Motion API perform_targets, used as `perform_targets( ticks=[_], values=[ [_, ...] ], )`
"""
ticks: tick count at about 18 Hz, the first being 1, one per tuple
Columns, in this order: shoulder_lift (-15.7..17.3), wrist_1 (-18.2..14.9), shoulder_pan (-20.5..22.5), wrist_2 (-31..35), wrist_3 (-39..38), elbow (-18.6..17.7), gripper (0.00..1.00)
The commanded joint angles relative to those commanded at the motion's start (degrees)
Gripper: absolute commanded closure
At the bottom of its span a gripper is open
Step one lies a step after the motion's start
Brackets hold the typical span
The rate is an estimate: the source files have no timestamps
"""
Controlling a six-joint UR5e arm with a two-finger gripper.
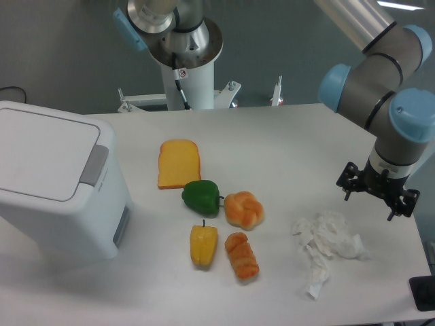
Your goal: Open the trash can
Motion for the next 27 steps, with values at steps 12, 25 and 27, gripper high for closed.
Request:
perform_targets(
  ticks=[12,25,27],
  values=[
    [8.4,-0.8,-4.4,0.9,-5.0,-5.1,0.00],
    [23.5,-4.5,-18.3,-0.3,-35.0,-10.5,0.00],
    [25.0,-4.8,-20.9,-2.6,-40.1,-11.1,0.00]
  ],
)
